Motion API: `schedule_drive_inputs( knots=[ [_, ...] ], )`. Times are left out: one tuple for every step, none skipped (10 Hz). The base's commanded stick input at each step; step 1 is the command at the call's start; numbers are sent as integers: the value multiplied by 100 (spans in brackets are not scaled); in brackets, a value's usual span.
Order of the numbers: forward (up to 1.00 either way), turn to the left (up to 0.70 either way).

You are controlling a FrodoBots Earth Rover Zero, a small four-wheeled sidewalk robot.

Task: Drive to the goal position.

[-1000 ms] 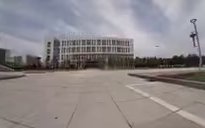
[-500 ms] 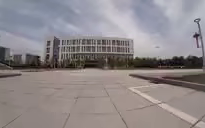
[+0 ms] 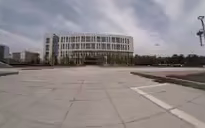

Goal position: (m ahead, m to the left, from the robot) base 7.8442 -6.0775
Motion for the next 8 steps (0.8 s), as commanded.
schedule_drive_inputs(
  knots=[
    [70,0],
    [70,0],
    [70,0],
    [70,0],
    [70,0],
    [70,0],
    [70,0],
    [70,0]
  ],
)
